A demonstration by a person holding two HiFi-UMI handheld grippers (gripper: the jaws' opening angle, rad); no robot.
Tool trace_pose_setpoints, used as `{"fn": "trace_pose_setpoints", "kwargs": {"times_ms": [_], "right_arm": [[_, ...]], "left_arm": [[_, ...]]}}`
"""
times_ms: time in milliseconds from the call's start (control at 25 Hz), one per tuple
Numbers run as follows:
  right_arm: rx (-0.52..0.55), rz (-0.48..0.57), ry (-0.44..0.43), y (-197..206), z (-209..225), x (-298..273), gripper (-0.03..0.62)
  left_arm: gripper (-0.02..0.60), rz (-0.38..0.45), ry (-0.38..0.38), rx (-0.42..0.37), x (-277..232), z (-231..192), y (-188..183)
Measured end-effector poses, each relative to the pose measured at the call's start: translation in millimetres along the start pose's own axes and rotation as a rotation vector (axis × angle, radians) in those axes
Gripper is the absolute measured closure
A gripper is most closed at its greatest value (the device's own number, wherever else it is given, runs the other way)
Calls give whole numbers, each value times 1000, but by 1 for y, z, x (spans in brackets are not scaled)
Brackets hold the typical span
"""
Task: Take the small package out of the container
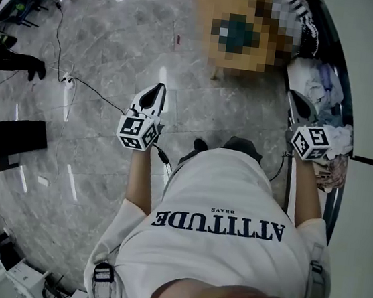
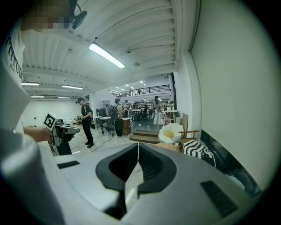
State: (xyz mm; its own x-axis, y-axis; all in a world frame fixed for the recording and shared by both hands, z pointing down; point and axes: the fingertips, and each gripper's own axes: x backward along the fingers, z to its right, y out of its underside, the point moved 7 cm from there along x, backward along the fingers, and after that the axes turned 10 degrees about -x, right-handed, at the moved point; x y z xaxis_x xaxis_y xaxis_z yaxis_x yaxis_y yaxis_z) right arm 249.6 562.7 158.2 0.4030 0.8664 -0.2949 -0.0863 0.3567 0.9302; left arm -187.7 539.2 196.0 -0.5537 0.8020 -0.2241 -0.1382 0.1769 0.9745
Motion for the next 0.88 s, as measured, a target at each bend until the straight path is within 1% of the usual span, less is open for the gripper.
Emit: {"fn": "trace_pose_setpoints", "kwargs": {"times_ms": [200, 480, 680, 880], "right_arm": [[4, -14, -9, 6, -15, -9, 572], [-5, -34, -26, 6, -10, -27, 572], [-19, -46, -56, 3, 1, -58, 572], [-24, -59, -95, -11, 14, -101, 572]], "left_arm": [[558, -8, -2, 3, 6, -15, 6], [558, -22, -17, 13, 1, -21, 10], [558, -35, -43, 20, -13, -32, 9], [558, -49, -73, 30, -36, -50, 2]]}}
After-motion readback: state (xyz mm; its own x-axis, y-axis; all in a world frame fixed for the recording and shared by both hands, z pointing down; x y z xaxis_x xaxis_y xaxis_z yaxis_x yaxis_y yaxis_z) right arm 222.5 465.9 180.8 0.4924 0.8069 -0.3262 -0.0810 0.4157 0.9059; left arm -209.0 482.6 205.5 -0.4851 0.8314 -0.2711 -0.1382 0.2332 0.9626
